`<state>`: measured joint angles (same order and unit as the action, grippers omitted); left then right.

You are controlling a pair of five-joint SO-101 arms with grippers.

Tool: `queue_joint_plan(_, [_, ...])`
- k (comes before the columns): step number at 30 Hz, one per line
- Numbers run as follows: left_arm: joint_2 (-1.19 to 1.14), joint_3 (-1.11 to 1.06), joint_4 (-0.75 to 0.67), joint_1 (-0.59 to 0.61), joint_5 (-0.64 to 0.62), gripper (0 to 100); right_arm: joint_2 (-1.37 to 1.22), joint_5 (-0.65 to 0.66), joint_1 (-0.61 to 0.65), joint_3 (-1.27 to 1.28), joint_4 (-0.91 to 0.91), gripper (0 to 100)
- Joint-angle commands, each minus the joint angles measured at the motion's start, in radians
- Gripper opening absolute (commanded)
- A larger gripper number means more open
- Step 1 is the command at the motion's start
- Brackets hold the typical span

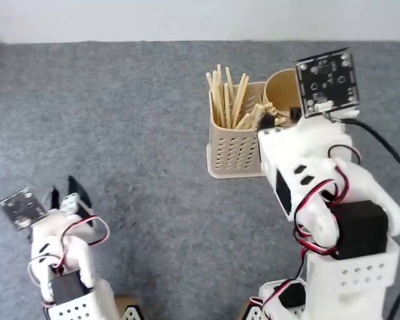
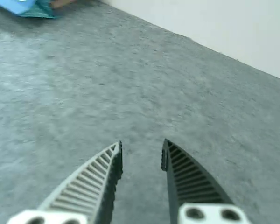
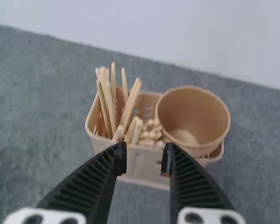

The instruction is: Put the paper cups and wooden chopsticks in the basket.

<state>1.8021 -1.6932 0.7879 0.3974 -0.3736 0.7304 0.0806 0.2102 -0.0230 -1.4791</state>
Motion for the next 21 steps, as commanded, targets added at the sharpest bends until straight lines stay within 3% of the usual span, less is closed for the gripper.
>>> queue_joint_plan(1, [0.02,0.012,-0.028,-0.117,0.012,14,0.021,-0.011,-0.013,-0.046,-0.093,13.9])
queue_joint_plan(4, [0.02,0.012,-0.02,-0.193,0.014,14,0.019,-0.011,-0.047,-0.021,-0.16,13.9])
queue_joint_plan(14, [0.02,0.012,0.044,-0.305,0.014,14,0.039,-0.003,-0.24,0.292,-0.114,13.7])
queue_joint_plan(21, [0.02,0.012,0.118,-0.344,0.014,14,0.225,-0.003,-0.243,0.571,0.042,0.9])
